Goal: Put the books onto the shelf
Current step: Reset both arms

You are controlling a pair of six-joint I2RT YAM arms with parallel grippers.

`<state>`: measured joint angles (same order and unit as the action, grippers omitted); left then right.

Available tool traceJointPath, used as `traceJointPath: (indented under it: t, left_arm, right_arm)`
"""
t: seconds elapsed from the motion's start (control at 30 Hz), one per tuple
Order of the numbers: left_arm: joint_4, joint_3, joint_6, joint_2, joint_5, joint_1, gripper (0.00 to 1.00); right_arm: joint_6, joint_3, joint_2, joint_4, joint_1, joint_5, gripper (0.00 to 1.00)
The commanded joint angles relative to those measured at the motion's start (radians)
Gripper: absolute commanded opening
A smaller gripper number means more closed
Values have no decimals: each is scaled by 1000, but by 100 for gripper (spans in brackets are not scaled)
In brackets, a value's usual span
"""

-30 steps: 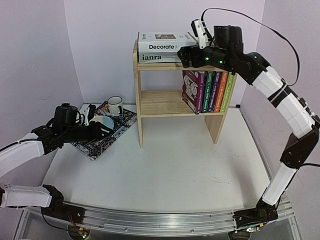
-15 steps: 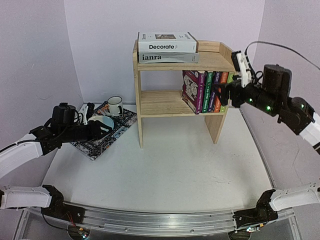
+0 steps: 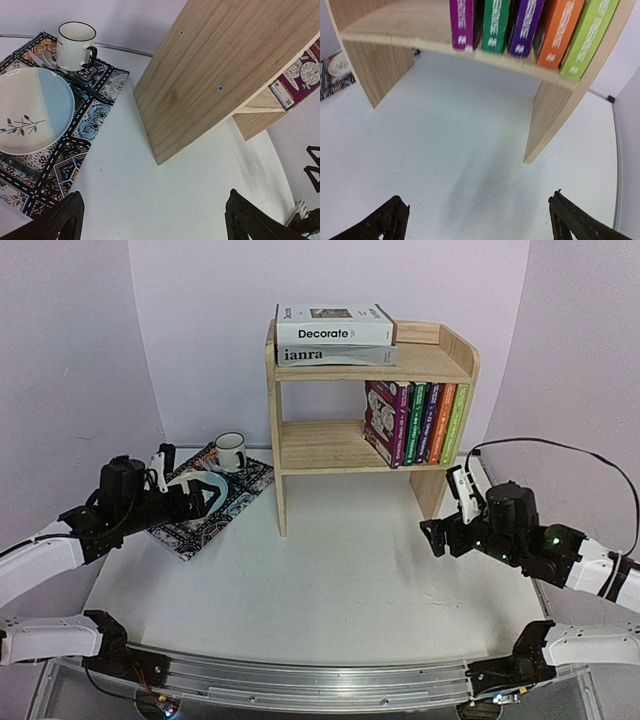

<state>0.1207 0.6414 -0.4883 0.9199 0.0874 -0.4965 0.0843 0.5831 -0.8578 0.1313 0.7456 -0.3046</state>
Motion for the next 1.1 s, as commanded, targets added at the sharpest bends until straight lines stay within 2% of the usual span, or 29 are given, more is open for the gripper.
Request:
traceJointPath:
  t: [0.0, 0.07, 0.13, 0.27, 0.33, 0.4, 0.47, 0.57, 0.67, 0.8, 0.93, 1.0, 1.07]
  left_arm:
    - [-206, -111, 166, -55, -131, 1, 100]
    - [-278, -171, 228, -68, -158, 1, 100]
    - [-342, -213, 256, -63, -231, 2, 100]
    - [-424, -257, 289, -30, -395, 2, 100]
    - [-497, -286, 314, -11, -446, 9, 100]
    - [-577, -314, 337, 21, -464, 30, 100]
    - [-641, -328, 347, 64, -467, 71, 100]
    - [-721, -338, 358, 130, -461, 165, 100]
    - [-840, -365, 372, 201, -440, 260, 100]
    - [-980, -363, 375, 365, -393, 355, 100]
    - [-1047, -353, 409, 474, -356, 409, 100]
    - [-1128, -377, 431, 512, -341, 426, 100]
    - [-1191, -397, 457, 531, -311, 437, 100]
  right_arm:
    - [15, -78, -52, 114, -2, -12, 98]
    - [41, -91, -89, 126, -5, -114, 98]
    - [33, -104, -115, 152, -28, -135, 98]
    - [56, -136, -118, 216, -173, -47, 98]
    - [69, -161, -117, 258, -246, 33, 98]
    - [73, -189, -128, 306, -313, 49, 98]
    - [54, -216, -147, 371, -367, 16, 98]
    - [37, -270, -158, 489, -413, -112, 97]
    - [-23, -312, -201, 608, -471, -79, 97]
    - [-46, -308, -353, 719, -551, -19, 98]
    - [-61, -305, -506, 857, -589, 26, 98]
    - [-75, -324, -544, 943, -602, 33, 98]
    - [-71, -325, -563, 960, -624, 72, 98]
